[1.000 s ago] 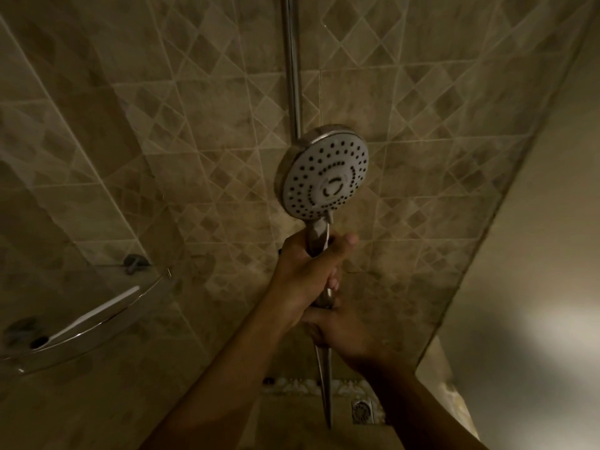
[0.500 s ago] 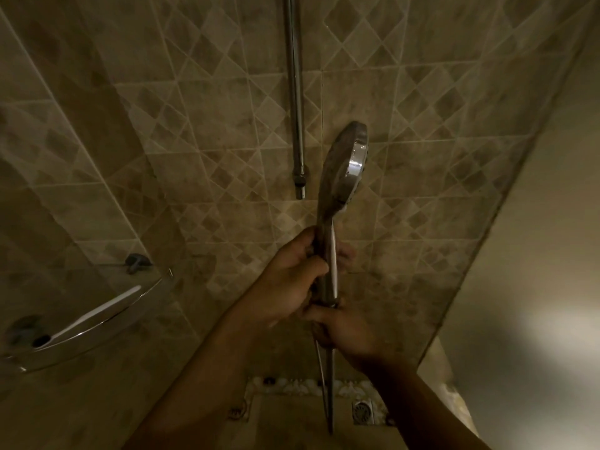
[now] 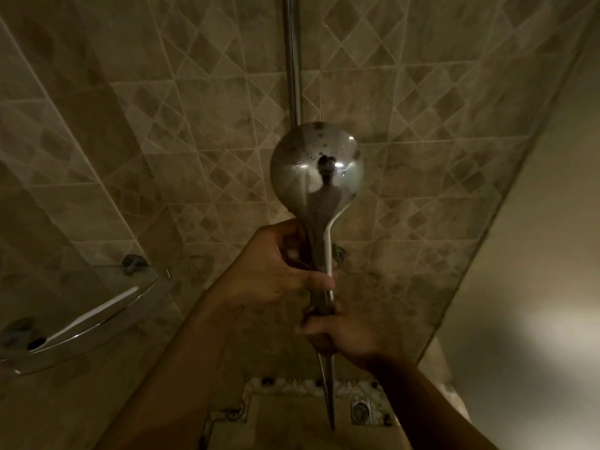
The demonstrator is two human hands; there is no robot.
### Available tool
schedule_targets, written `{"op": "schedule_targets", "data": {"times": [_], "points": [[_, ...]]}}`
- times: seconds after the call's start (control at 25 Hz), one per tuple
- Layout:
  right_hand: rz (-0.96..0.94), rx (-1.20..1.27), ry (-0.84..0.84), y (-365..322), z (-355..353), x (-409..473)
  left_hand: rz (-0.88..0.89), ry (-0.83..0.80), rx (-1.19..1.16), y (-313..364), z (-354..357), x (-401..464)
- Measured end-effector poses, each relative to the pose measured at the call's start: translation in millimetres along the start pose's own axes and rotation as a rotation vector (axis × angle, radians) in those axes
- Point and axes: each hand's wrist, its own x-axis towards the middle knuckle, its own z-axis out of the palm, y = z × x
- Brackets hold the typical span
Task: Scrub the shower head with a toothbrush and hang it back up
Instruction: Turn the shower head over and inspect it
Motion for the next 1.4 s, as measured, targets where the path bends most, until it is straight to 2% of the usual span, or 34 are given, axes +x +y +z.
{"op": "schedule_targets", "data": {"times": [0.08,0.16,0.24,0.32,0.44,0.56,0.72,0.84,1.04,1.28,1.4], "points": [[0.036,-0.005,-0.104,-1.9,0.5,-2.1,-0.010,0.019,0.105,-0.1,0.4,6.2],[0.043,-0.016,-0.156,-1.7,3.3,-0.9,0.023,-0.065,0.089,-6.8,4.0,13.2],[0.032,-0.012,-0.155,-2.1,6.3,1.3,0.067,-0.174,-0.183,-15.5,14.5,16.8],[0.013,0.004,-0.127,-3.9,7.6,1.5,0.054,-0.170,-0.390,-21.4,25.1,21.1],[-0.018,-0.002,-0.063,-6.7,5.4,-0.9,0.083,-0.184,-0.493,-22.3,36.6,23.6],[-0.036,-0.008,0.034,-5.0,2.2,-0.1,0.015,-0.123,-0.400,-17.1,38.5,23.4],[-0.072,0.028,0.060,-1.3,3.3,3.2,-0.089,0.228,-0.277,-18.0,50.0,26.8],[-0.073,0.036,0.092,1.2,5.4,7.2,-0.120,0.372,-0.252,-17.3,57.4,29.7],[-0.059,0.028,0.228,1.5,3.4,10.1,-0.103,0.361,-0.119,-23.5,57.7,28.0],[-0.029,0.070,0.303,7.7,-0.8,13.8,-0.163,0.284,-0.295,-32.2,51.9,28.9],[-0.044,0.032,0.321,9.1,-1.5,13.6,-0.152,0.247,-0.282,-38.0,47.4,29.3]]}}
